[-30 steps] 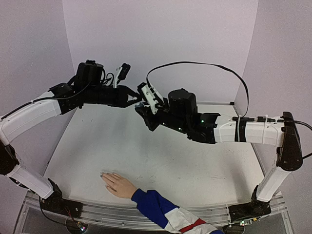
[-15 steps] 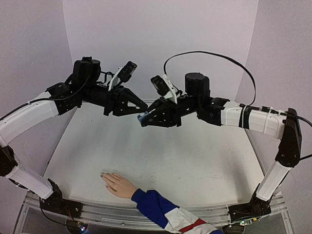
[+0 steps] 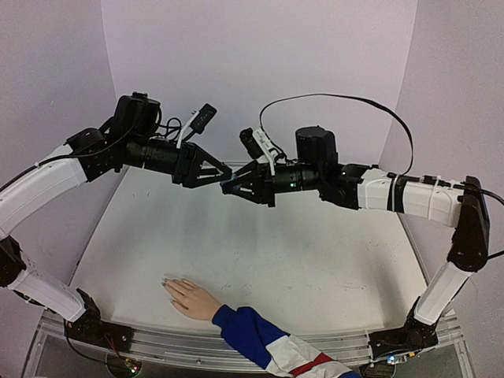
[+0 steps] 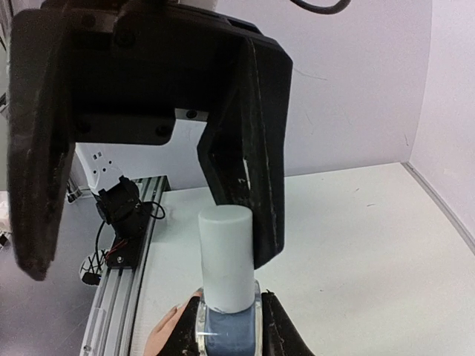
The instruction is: Paint the nails
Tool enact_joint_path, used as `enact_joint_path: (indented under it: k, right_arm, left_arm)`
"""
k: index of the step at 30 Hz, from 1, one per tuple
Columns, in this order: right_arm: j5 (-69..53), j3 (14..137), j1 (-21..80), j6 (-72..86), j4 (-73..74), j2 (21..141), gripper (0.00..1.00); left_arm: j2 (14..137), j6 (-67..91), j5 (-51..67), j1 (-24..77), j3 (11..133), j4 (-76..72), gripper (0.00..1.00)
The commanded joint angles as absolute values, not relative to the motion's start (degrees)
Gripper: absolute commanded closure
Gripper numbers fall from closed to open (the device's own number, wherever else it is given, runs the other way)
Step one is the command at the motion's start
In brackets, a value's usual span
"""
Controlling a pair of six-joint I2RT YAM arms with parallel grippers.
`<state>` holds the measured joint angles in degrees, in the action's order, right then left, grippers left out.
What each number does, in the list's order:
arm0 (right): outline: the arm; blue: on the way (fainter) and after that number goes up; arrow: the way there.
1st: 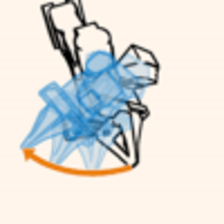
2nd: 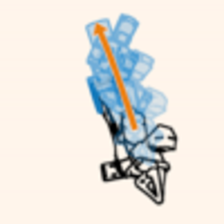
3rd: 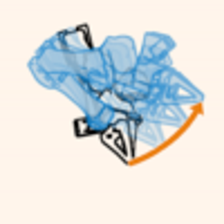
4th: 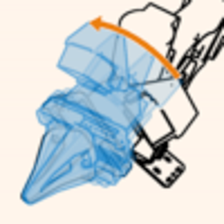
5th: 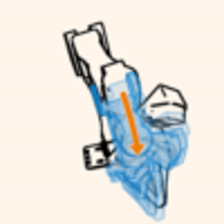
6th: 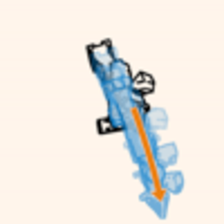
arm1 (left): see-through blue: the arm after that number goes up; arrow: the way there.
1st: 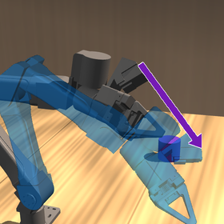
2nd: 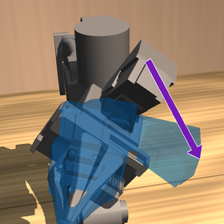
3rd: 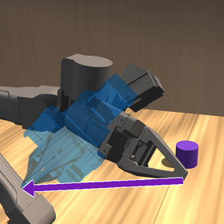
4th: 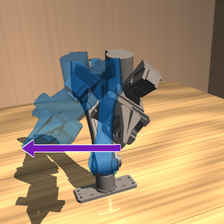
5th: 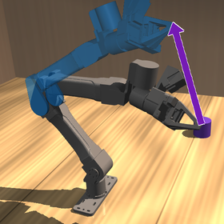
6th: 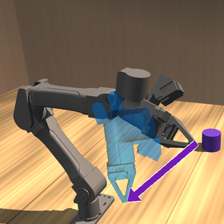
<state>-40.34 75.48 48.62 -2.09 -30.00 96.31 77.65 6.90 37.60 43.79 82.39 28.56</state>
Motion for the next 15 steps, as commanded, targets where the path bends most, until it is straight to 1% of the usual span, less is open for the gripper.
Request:
enact_joint_path:
  k: [1, 4, 11, 15]
  right_arm:
    - [-34.7, 76.0, 49.5, -4.7, -31.5, 93.1, 1.00]
    - [-33.9, 77.1, 50.2, -5.7, -29.9, 94.0, 1.00]
    - [-31.6, 77.9, 51.4, -6.5, -28.7, 94.1, 1.00]
    - [-30.3, 77.7, 51.5, -6.5, -28.8, 93.8, 1.00]
  left_arm:
    - [76.2, 7.7, 35.1, 43.9, 85.1, 31.9, 0.40]
    - [76.9, 7.9, 34.5, 43.9, 85.9, 32.3, 0.48]
    - [79.1, 7.5, 36.0, 43.9, 88.0, 33.5, 0.74]
    - [79.5, 7.0, 36.8, 43.9, 88.2, 34.5, 0.83]
